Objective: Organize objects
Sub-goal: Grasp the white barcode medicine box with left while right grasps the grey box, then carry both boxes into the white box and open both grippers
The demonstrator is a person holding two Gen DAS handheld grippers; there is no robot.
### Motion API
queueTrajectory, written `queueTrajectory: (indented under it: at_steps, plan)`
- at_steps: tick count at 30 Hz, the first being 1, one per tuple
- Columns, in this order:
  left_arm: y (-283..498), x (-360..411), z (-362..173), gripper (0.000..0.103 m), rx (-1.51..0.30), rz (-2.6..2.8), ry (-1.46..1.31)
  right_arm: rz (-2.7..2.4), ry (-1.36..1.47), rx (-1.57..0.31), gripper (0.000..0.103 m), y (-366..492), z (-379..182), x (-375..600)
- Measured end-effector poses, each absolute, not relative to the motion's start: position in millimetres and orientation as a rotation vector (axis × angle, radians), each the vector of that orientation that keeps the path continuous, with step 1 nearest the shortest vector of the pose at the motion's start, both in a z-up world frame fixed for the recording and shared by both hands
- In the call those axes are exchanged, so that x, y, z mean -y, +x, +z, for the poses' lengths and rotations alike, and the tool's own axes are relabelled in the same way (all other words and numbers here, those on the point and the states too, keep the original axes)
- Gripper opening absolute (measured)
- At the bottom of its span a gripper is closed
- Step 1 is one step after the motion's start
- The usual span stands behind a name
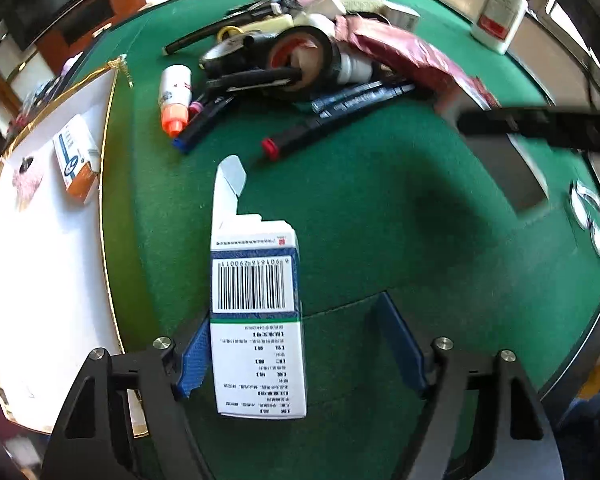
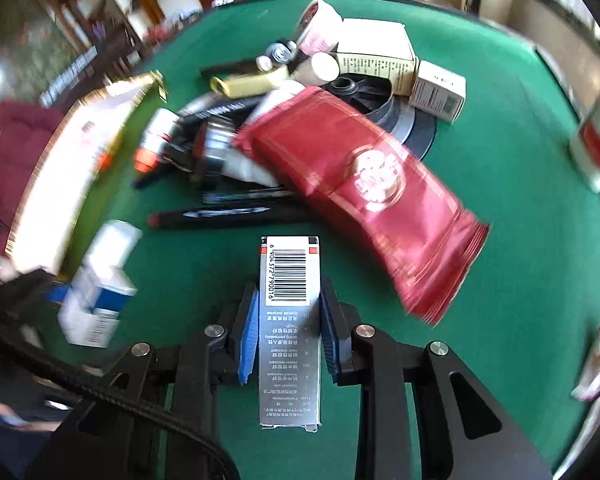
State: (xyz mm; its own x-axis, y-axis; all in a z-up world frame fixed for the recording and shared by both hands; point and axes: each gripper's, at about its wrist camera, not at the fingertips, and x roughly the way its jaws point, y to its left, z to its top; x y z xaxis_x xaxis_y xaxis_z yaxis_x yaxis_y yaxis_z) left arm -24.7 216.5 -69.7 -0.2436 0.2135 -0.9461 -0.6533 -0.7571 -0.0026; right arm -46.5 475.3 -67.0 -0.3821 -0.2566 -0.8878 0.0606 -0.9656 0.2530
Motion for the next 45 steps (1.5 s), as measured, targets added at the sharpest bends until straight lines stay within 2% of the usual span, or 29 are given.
queueTrajectory:
  at_steps: [3,6,13,23,36,45]
  plan:
    - [-27,-216,-64,0.029,-0.530,2.072,-1.422,-2.418,1.609,0.324,0.025,-34,-67,-469]
    - [-30,-213,-64,0.029,-0.500,2.071,-1.430,-2.404,1.608,0.345,0.025,-24,-68,-465]
    - [-38,-193,-42,0.029,-0.297,2.060,-1.429,-2.390,1.614,0.435,0.025,-9,-70,-469]
    - [-57,-134,-13,0.029,-0.138,2.100,-1.412,-2.342,1.594,0.543,0.025,-8,-65,-451]
    - [-102,-13,-9,0.030,0.006,2.245,-1.468,-2.235,1.495,0.464,0.025,-67,-30,-342]
    - [-156,-2,-16,0.030,0.001,2.226,-1.481,-2.273,1.493,0.320,0.025,-138,-27,-265]
